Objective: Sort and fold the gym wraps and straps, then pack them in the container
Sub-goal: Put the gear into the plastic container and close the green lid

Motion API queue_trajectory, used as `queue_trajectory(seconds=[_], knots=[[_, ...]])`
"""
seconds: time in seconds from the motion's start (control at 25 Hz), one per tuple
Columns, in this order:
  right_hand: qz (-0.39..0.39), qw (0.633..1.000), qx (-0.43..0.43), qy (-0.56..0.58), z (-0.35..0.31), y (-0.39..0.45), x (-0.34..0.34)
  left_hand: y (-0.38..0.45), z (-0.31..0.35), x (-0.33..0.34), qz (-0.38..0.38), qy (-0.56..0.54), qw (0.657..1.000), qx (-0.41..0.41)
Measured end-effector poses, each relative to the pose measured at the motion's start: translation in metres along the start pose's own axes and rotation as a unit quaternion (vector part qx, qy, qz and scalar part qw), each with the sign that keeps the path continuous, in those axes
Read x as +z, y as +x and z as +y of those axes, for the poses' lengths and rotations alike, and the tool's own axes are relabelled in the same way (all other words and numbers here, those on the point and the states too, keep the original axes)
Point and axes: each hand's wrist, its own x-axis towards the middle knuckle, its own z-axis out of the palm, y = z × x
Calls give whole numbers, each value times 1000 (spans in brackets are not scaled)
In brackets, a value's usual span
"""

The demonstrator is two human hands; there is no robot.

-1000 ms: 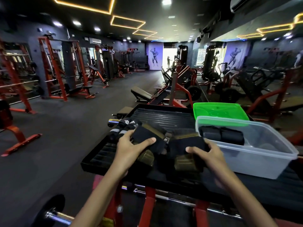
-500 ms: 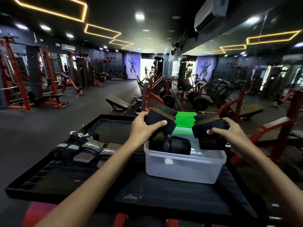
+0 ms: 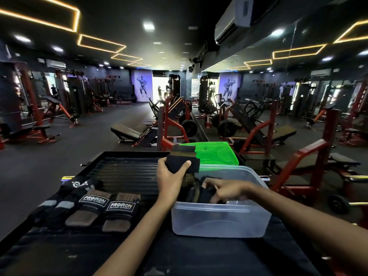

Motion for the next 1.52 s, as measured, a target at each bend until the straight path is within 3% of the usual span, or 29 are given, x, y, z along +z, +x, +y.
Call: queue_trajectory(seconds=[0.08,0.16,0.28,0.36,0.48,0.56,0.64,0.72,0.88,0.96,1.04,1.08,1.16,1.24,1.32,1.4,1.52], knots=[[-48,996,6,80,-4,15,7,1,-1,0,-4,-11,1000,-11],[-45,992,9,116,-7,13,4,0,0,0,-4,-23,1000,-17],[62,992,-4,-112,-6,7,-2,-1,1,0,-4,-29,999,-15],[99,988,-38,-108,-2,6,2,-2,2,0,-9,-32,999,-10],[39,994,-88,-46,2,4,3,-2,-1,-1,-17,-30,999,-3],[-24,994,-97,-32,-1,0,-9,-3,-2,0,-21,-27,999,6],[-38,995,-86,-23,-5,1,-13,-2,-1,0,-20,-30,999,8],[-8,998,-63,-11,-8,6,-3,0,-3,1,-22,-25,999,13],[161,978,-24,-131,1,2,8,-3,-1,0,-60,6,998,32],[188,981,-20,33,-3,-15,-4,-4,2,-1,-95,9,995,27],[171,946,-78,263,-10,-30,-12,-5,6,-2,-143,-20,989,15],[154,927,-113,324,-12,-35,-13,-5,7,0,-176,-41,983,2],[128,909,-154,364,-13,-41,-9,-13,15,8,-240,-71,968,-25],[152,912,-161,347,-15,-50,-7,-22,25,16,-282,-65,957,-29],[208,929,-159,261,-10,-61,-18,-24,28,17,-308,30,951,24],[267,950,-128,97,-3,-71,-38,-19,24,10,-368,193,901,123],[241,959,-69,-131,11,-70,-52,-17,14,1,-511,339,768,182]])
